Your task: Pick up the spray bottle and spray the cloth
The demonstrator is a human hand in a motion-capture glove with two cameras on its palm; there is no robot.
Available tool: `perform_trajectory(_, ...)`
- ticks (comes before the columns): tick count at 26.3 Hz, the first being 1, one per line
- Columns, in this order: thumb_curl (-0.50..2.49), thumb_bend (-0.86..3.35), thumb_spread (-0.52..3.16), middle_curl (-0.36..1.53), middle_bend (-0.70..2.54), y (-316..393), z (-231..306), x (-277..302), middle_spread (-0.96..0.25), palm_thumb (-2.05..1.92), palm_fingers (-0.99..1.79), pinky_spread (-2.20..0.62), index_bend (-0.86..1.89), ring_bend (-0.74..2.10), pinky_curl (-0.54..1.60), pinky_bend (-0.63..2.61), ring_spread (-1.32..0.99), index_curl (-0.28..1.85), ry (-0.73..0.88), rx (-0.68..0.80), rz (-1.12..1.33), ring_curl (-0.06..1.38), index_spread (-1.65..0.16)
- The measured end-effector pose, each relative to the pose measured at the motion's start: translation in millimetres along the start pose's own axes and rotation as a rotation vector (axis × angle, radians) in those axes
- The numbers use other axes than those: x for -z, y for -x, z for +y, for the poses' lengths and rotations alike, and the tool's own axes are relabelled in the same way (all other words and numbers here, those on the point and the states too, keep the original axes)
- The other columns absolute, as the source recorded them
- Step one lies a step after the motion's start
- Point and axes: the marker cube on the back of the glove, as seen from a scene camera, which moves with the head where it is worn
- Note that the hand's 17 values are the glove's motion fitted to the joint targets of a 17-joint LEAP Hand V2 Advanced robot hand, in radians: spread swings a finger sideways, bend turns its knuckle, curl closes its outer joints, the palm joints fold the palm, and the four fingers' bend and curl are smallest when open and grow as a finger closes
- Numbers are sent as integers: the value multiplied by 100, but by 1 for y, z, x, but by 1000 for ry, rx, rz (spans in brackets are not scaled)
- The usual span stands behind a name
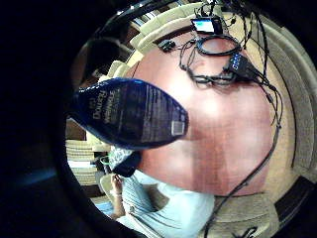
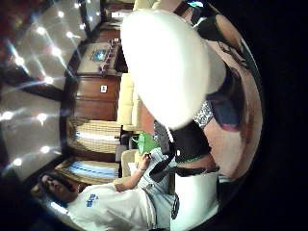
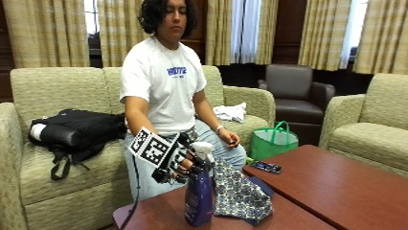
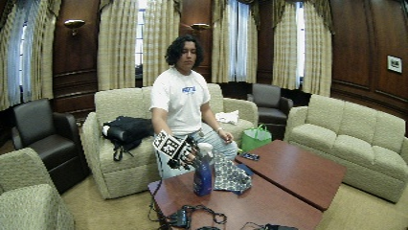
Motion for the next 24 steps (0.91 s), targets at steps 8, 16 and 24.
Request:
perform_trajectory(8, 33, 2, 115, 36, 33, 6, -18, -16, -17, 66, 85, 10, 24, 36, 26, 10, -16, 36, -91, -45, -163, 32, -36)
perform_trajectory(16, 39, 3, 105, 41, 41, 10, -21, -32, -19, 80, 117, -2, 22, 48, 24, 15, -19, 40, -286, -46, -283, 37, -31)
perform_trajectory(24, 52, 1, 69, 47, 51, 10, -21, -34, -20, 91, 146, -23, 29, 56, 32, 29, -20, 47, -501, 42, -207, 43, -28)
